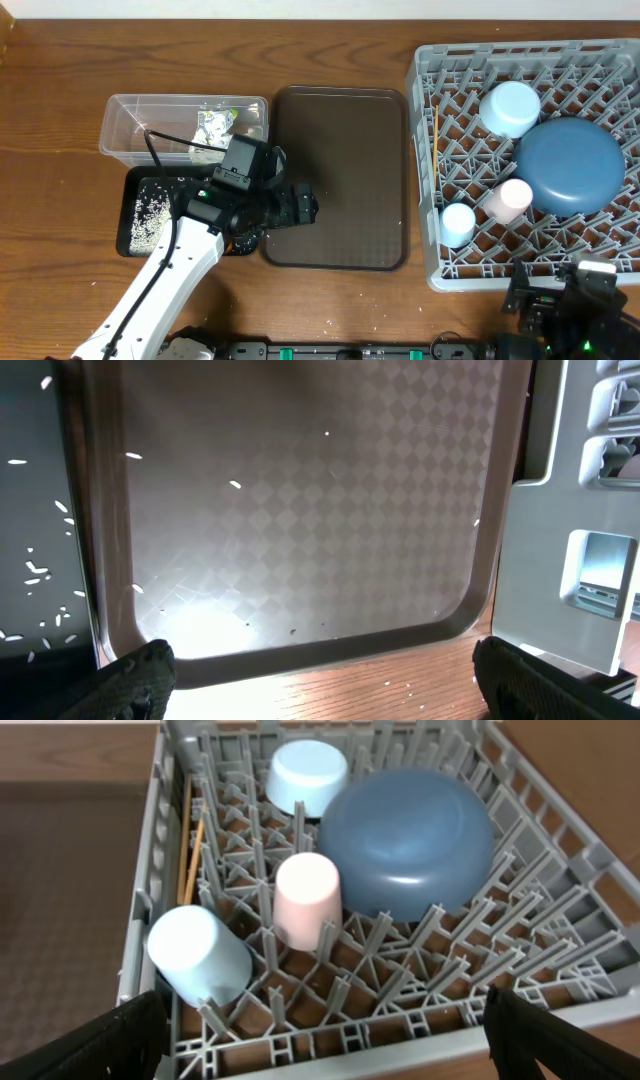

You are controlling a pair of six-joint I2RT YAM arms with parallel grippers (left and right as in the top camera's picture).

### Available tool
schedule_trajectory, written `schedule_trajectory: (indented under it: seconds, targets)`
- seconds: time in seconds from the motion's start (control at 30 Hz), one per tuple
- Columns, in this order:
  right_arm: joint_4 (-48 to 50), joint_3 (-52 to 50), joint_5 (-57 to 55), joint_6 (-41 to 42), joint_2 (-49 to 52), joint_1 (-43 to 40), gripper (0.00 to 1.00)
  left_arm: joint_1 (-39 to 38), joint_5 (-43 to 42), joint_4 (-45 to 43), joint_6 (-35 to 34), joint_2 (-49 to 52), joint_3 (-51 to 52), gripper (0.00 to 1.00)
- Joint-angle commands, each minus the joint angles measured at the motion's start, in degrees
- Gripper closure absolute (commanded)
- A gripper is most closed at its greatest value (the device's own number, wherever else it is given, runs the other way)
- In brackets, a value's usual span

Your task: Sort waste into correct bins and load items into the dishwasher rack

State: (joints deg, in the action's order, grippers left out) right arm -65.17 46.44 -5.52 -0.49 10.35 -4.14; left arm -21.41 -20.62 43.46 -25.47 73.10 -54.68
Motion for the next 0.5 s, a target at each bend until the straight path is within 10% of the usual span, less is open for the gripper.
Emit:
schedule_trajectory:
  seconds: [0.0, 0.23, 0.47]
  targets:
    - [0.13, -0.35, -0.26, -0.42, -1.99, 2.84, 0.01, 0.24, 0.52, 0.13, 0.33, 0.11, -1.16, 0.03]
    - [4.28, -2.43, -0.68, -0.44, -6.4, 7.52, 0.01, 0.24, 0.55, 0.13, 0.33, 0.11, -1.16, 0.03]
    - [31.63, -15.45, 3.98, -0.22, -10.01, 7.93, 0.01, 0.24, 0.55, 0.13, 0.33, 0.11, -1.18, 0.03]
